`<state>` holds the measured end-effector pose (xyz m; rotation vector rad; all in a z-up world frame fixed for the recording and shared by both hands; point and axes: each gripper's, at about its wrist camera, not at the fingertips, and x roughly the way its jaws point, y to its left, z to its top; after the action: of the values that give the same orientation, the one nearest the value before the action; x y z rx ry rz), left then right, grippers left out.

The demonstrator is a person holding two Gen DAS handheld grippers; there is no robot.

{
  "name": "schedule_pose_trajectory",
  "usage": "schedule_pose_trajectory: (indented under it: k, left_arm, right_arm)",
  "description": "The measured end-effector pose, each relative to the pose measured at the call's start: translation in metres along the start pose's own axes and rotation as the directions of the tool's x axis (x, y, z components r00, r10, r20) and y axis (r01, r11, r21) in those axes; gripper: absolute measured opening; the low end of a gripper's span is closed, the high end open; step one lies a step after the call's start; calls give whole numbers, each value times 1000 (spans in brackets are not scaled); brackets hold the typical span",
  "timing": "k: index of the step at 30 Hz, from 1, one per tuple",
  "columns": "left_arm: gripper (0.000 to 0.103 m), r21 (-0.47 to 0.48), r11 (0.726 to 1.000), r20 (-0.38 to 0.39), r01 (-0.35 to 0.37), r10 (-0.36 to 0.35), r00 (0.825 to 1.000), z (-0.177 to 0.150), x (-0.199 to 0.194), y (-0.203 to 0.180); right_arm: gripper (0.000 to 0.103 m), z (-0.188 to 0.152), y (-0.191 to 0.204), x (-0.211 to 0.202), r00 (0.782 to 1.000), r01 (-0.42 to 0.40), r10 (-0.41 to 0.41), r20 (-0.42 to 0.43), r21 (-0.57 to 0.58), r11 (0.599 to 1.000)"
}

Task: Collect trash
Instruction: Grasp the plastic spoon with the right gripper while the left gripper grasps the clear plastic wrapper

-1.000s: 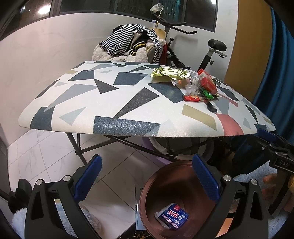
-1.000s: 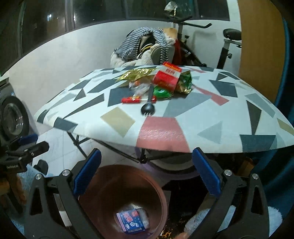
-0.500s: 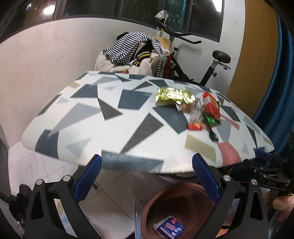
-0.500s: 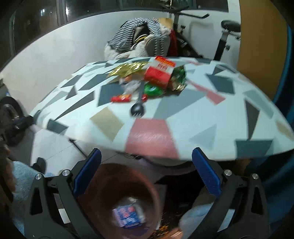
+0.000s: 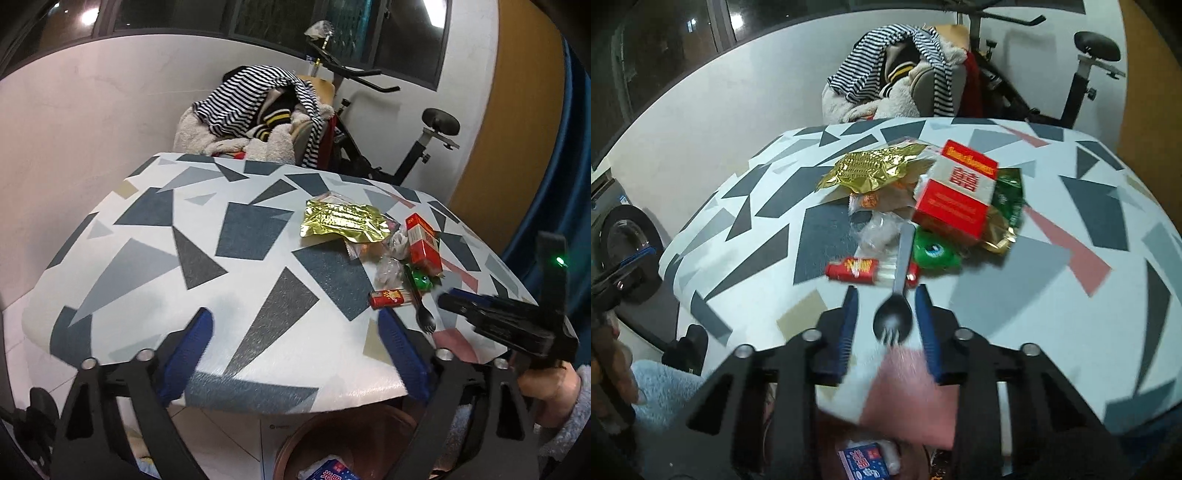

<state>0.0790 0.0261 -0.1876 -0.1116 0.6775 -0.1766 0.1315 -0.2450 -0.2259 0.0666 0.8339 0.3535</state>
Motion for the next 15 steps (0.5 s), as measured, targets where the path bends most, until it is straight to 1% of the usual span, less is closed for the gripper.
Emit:
schedule_pose_trajectory:
  k: [3, 7, 12, 14, 15]
  left_arm:
    - [82, -2, 1000, -8, 18, -18, 1000, 2, 7, 0]
    - [79, -1, 999, -24, 35, -35, 999, 3, 17, 0]
    - [76, 12, 998, -40, 55, -54, 998, 2, 26, -4]
    - [76, 21, 998, -43, 62, -61, 997, 2, 29, -8]
    - [76, 23, 998, -44, 65, -64, 997, 2, 29, -8]
  right_arm:
    - [27, 7, -3, 20, 999, 13, -12, -40, 38, 999]
    - [27, 9, -8, 34, 997, 38, -32, -77, 83, 996]
    - [27, 5, -6, 46, 991, 78, -71, -114, 65, 995]
    - [26, 4, -8, 46, 992, 71, -63, -108, 73, 995]
    - [24, 4, -10, 45, 993, 66, -58, -107, 78, 995]
